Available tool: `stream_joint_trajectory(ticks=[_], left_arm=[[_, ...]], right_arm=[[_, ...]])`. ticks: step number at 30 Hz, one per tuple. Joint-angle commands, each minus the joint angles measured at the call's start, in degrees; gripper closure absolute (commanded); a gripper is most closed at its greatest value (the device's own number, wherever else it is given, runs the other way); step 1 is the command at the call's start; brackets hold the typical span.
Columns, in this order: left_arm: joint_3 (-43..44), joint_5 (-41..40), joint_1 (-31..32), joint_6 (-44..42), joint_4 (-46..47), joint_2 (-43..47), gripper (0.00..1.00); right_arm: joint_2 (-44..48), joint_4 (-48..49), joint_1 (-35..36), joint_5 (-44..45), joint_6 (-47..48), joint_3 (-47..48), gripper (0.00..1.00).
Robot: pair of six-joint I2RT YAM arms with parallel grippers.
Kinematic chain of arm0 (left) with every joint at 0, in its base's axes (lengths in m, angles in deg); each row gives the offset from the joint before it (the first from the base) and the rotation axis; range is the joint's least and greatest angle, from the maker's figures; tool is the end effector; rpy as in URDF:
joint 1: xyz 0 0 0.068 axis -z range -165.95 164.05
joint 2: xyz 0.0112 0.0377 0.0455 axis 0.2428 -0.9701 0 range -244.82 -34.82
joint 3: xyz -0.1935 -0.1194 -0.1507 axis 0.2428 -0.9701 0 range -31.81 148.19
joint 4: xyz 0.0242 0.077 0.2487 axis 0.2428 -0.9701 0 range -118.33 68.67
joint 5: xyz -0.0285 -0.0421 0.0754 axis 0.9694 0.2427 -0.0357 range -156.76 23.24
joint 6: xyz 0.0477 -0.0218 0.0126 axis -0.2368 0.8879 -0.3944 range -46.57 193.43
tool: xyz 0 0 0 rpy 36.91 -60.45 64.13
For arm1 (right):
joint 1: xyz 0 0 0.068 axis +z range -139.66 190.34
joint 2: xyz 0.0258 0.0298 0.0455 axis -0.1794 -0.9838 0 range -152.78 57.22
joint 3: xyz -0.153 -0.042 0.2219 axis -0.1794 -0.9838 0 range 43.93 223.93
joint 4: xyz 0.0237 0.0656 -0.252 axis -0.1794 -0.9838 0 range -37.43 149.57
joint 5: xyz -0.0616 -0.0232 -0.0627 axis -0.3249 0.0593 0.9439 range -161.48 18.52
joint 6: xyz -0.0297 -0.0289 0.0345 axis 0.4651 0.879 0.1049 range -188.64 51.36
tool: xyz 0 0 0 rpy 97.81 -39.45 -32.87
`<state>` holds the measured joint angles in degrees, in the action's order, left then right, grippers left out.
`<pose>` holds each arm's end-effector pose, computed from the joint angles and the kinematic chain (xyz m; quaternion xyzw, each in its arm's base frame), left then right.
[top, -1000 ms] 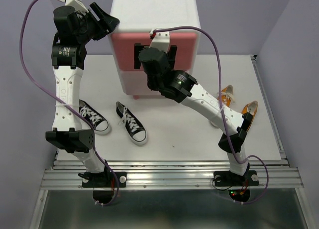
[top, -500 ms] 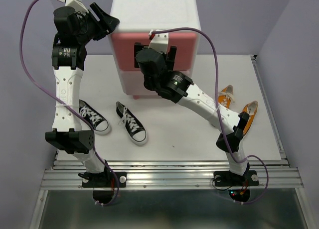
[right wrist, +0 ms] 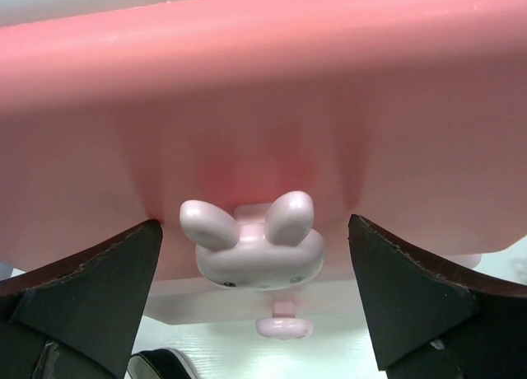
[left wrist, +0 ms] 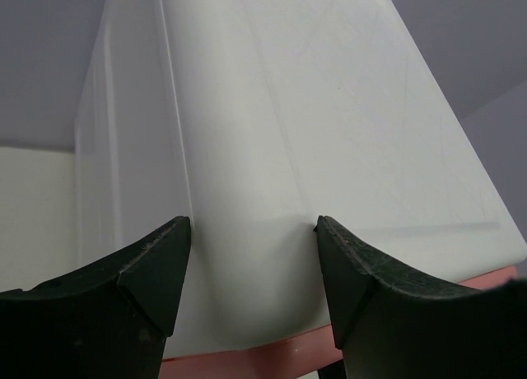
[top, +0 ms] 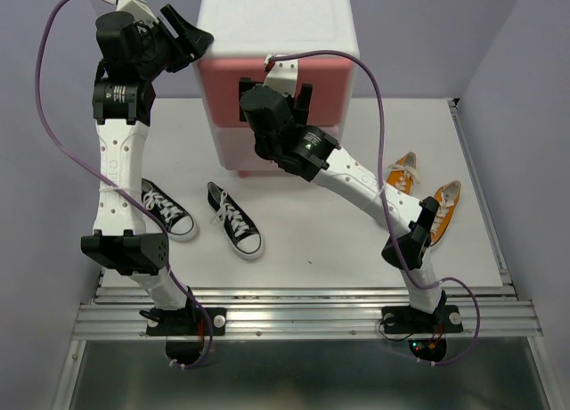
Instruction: Place and organize the shoes in the shoe cabinet
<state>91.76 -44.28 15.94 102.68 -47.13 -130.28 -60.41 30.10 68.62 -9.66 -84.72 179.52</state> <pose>0.3392 -0.0249 0.5489 -0.0241 0.6934 -0.3199 0.6452 0.2610 0.3629 0.4620 0.0639 0.7369 0.0111 0.6729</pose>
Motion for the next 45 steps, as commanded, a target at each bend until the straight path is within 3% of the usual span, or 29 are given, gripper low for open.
stream_joint_trajectory(ticks=[1, 6, 16, 19, 22, 23, 29, 34, 45], left_arm=[[-1.7, 1.2, 0.8, -3.2, -5.8, -1.1, 0.29], [-1.0, 0.9, 0.8, -3.0, -5.6, -1.7, 0.29], [-0.7, 0.4, 1.3, -2.8, -5.3, -2.2, 0.29], [-1.0, 0.5, 1.5, -2.8, -5.5, -2.1, 0.3], [-0.9, 0.5, 2.1, -3.1, -5.3, -2.1, 0.3], [-0.9, 0.4, 2.2, -3.2, -5.4, -2.1, 0.3], [-0.9, -0.4, 2.3, -2.8, -5.5, -2.5, 0.3], [-0.8, -0.8, 2.4, -2.4, -5.4, -3.0, 0.3], [-1.8, -2.4, 2.5, -2.7, -5.9, -3.0, 0.3]], right_arm=[[1.0, 2.8, -2.3, -0.7, -2.3, 0.1, 0.0], [0.8, 2.8, -3.5, -2.1, -2.3, 0.1, 0.07], [0.3, 2.8, -3.5, -0.7, -2.8, 1.1, 0.5], [0.6, 2.8, -3.5, 0.6, -3.2, 0.7, 0.58], [1.3, 2.8, -3.5, 0.1, -2.3, 0.4, 0.77], [2.0, 2.8, -3.5, -0.3, -2.2, 0.0, 0.99], [7.3, 2.8, -2.5, -5.7, -4.2, -8.0, 0.99], [15.0, 3.0, 2.4, -8.6, -7.1, -18.2, 0.99], [18.3, -10.8, 13.5, -4.2, -20.0, -16.2, 0.99]])
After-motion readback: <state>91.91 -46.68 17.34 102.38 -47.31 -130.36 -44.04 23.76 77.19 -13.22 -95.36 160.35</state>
